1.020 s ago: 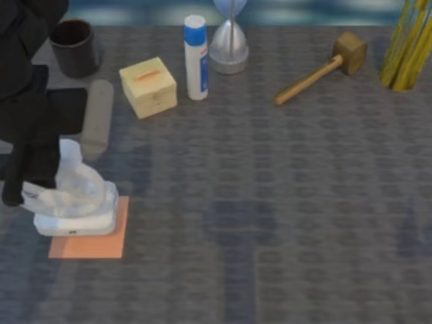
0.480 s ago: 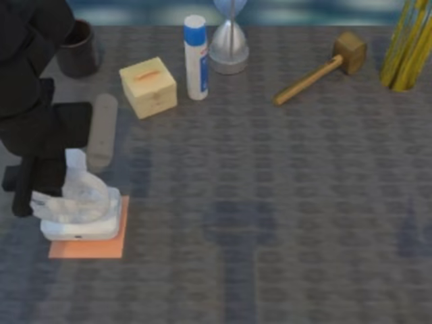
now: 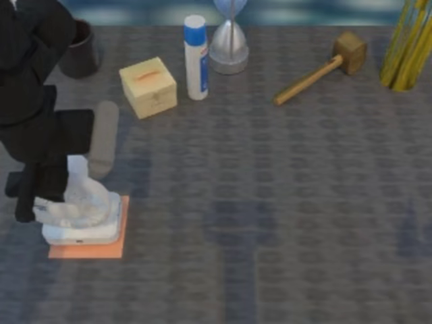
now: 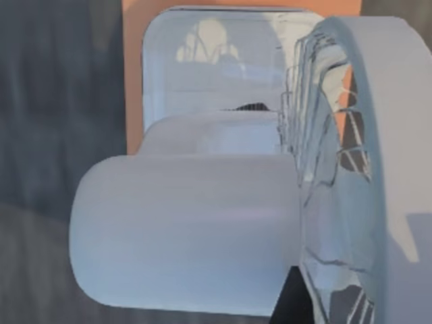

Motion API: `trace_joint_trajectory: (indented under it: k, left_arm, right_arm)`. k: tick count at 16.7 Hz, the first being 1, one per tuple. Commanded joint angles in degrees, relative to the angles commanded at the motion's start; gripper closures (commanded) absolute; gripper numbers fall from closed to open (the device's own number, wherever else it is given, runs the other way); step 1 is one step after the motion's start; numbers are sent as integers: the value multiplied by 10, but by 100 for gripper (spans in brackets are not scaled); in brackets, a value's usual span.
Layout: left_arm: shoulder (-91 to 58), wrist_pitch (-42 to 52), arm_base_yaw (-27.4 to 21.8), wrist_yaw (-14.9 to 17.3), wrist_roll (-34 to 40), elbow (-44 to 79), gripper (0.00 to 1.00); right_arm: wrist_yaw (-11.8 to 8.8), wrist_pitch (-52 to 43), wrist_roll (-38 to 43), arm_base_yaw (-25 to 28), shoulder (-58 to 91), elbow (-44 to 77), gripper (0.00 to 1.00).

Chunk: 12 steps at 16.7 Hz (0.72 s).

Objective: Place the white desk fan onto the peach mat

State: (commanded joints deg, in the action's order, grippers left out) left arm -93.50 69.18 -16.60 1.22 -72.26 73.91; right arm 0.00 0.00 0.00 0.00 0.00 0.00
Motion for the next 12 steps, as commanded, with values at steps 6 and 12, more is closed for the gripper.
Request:
trace_joint_trajectory:
  k: [6, 12]
  left_arm:
    - [0, 0, 0, 0, 0, 0, 32]
    - [0, 0, 0, 0, 0, 0, 0]
  right_arm:
    - [0, 0, 0, 0, 0, 0, 0]
    - [0, 0, 0, 0, 0, 0, 0]
